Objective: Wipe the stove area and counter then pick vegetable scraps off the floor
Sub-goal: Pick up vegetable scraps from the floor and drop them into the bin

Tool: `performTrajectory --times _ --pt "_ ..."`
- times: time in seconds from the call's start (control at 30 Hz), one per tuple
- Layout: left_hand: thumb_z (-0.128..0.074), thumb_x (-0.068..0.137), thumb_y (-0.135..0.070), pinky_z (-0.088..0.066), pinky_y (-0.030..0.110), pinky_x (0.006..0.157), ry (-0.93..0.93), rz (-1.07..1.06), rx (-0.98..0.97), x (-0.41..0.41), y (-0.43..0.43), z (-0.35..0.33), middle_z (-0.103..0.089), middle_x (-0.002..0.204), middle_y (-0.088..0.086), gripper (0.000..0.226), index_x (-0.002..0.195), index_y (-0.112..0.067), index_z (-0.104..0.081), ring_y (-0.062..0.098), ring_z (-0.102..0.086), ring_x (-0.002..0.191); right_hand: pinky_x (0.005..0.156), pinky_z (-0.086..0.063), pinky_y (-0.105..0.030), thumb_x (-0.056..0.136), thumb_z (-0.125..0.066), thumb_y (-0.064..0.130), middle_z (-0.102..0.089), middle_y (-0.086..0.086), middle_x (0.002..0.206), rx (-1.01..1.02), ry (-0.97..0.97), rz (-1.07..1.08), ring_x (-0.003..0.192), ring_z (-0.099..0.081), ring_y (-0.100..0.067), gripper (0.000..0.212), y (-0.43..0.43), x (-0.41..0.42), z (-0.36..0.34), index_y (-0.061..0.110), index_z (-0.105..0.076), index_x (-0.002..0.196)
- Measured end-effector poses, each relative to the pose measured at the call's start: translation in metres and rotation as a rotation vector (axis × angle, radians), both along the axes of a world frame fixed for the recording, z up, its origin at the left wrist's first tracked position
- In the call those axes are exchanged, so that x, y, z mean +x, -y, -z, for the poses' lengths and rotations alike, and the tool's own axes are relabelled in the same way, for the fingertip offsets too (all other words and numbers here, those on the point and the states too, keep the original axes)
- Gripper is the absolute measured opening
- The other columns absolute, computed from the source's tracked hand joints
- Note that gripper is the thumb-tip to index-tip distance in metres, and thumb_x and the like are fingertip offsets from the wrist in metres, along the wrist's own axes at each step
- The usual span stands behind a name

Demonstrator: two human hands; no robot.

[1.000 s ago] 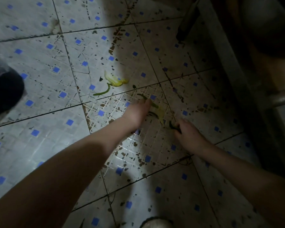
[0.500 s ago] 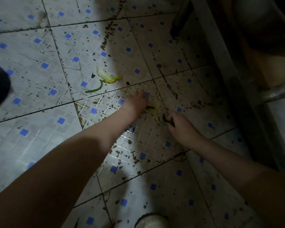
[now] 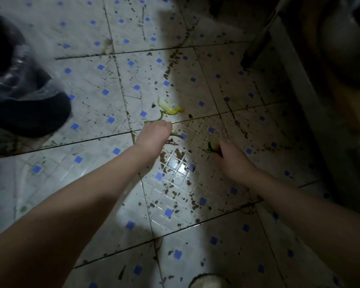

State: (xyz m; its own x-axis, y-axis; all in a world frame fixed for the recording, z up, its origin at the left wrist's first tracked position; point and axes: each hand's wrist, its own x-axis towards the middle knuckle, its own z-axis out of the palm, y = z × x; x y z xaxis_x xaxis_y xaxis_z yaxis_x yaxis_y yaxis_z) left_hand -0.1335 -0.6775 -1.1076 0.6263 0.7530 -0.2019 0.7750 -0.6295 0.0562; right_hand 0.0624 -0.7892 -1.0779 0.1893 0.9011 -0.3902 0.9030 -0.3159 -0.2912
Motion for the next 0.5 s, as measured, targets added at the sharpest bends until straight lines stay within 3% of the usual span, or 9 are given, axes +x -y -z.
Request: performTrajectory --times 0.1,0.23,0.33,0.5 --pt "-0.061 0.084 -0.002 -0.039 0.036 0.084 0.011 -0.077 -0.005 -0.028 -0.004 -0.013 -0.056 0.111 0.01 0.032 0.113 -0.01 -0.049 0.029 -0.054 0.103 0.089 -0.047 -0.038 0.092 -0.052 0.01 -0.054 -0.01 0.111 -0.014 0.046 -0.06 0.101 -0.053 -0.025 0.012 -0.013 -0.018 -0.006 0.014 -0.053 0.103" --pt "-0.058 0.084 0.0 -0.038 0.036 0.08 0.044 -0.159 0.022 -0.064 -0.007 -0.035 -0.058 0.105 0.011 0.026 0.107 -0.011 -0.052 0.031 -0.055 0.098 0.063 -0.04 -0.031 0.09 -0.049 0.007 -0.054 -0.009 0.098 0.078 0.112 -0.206 0.078 -0.05 -0.018 0.009 -0.028 -0.043 -0.015 0.016 -0.047 0.093" --pt "-0.062 0.081 0.001 -0.03 0.033 0.073 0.076 -0.214 0.059 -0.094 -0.012 -0.052 -0.059 0.099 0.009 0.025 0.098 -0.014 -0.053 0.029 -0.055 0.091 0.078 -0.041 -0.029 0.091 -0.047 0.0 -0.054 -0.008 0.109 0.136 0.169 -0.34 0.095 -0.052 -0.022 0.019 -0.046 -0.063 -0.024 0.01 -0.051 0.107" --pt "-0.059 0.09 -0.012 -0.035 0.035 0.075 0.146 -0.297 0.142 -0.137 -0.014 -0.08 -0.062 0.098 0.008 0.01 0.099 -0.014 -0.057 0.03 -0.058 0.093 0.075 -0.047 -0.033 0.092 -0.05 0.004 -0.053 -0.006 0.096 0.259 0.098 -0.364 0.084 -0.05 -0.02 0.011 -0.077 -0.092 -0.045 0.015 -0.049 0.094"
